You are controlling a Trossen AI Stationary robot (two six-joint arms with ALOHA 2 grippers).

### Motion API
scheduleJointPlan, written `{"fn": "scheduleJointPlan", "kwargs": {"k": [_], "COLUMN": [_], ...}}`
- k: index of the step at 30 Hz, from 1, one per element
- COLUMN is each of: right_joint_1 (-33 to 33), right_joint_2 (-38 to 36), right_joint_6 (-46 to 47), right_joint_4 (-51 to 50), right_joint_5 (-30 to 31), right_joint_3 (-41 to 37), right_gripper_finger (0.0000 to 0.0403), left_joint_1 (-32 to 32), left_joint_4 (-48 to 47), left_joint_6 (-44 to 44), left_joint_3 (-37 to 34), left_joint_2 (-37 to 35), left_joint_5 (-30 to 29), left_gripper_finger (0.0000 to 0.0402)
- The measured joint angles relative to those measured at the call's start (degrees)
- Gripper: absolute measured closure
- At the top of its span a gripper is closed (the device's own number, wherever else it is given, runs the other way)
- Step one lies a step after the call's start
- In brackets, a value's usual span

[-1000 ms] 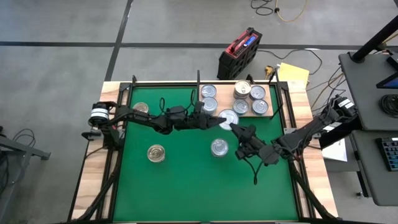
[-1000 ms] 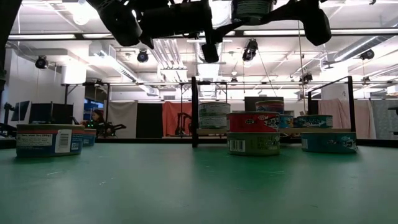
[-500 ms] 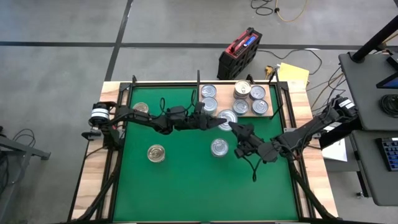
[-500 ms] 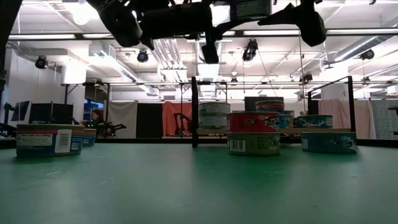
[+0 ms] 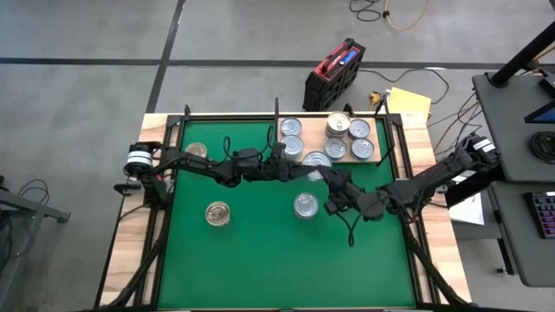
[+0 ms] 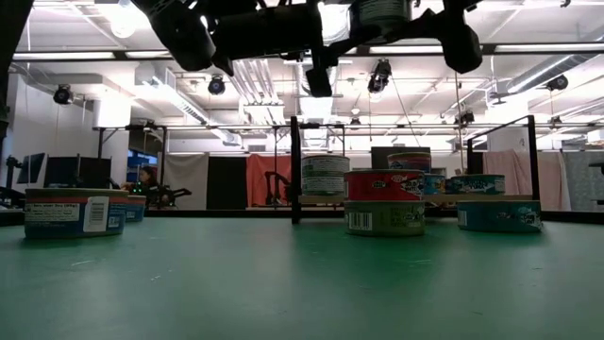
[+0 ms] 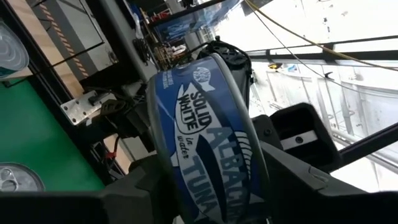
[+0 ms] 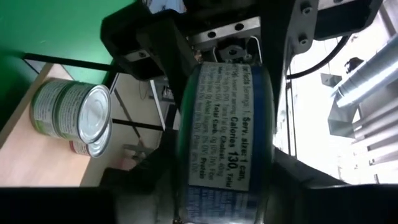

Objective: Stack canned seafood by type on shelf
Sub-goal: Stack the blue tuna can on top of the blue tuna can on the shelf

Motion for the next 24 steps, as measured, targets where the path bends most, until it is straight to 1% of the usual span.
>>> {"fn": "scheduleJointPlan", "kwargs": {"k": [3, 5, 9, 15, 17, 20, 22, 24], "right_joint_1": [0.0, 0.0, 0.0, 0.0, -0.1, -0.4, -0.8, -1.5], "right_joint_2": [0.0, -0.2, -0.6, -4.1, -6.8, -11.3, -14.6, -18.0], "right_joint_6": [-1.1, -1.0, -0.7, 4.2, 7.4, 16.1, 24.7, 36.0], "right_joint_4": [1.3, 1.4, 1.4, 0.7, -0.5, -5.9, -12.4, -20.6], "right_joint_5": [0.0, 0.0, 0.2, 1.2, 1.1, 0.6, 0.2, -2.1], "right_joint_3": [0.0, -0.1, -0.1, -0.2, -0.2, -0.2, -0.2, -0.2], "right_gripper_finger": [0.0276, 0.0276, 0.0276, 0.0276, 0.0276, 0.0276, 0.0276, 0.0276], "left_joint_1": [0.0, 0.0, 0.7, 2.7, 3.3, 3.7, 3.9, 3.9], "left_joint_4": [-0.7, -0.7, -0.1, 1.1, 1.4, 1.3, 1.4, 1.4], "left_joint_6": [-0.1, 0.0, 3.9, 11.6, 14.8, 20.3, 24.6, 29.9], "left_joint_3": [0.0, 0.0, 0.1, 0.1, 0.1, 0.1, 0.1, 0.1], "left_joint_2": [0.0, 0.0, 0.0, -0.2, -0.2, -0.3, -0.8, -1.7], "left_joint_5": [0.3, 0.4, 1.7, 7.1, 7.9, 7.9, 7.8, 7.9], "left_gripper_finger": [0.0222, 0.0221, 0.0209, 0.0163, 0.0149, 0.0138, 0.0137, 0.0139]}}
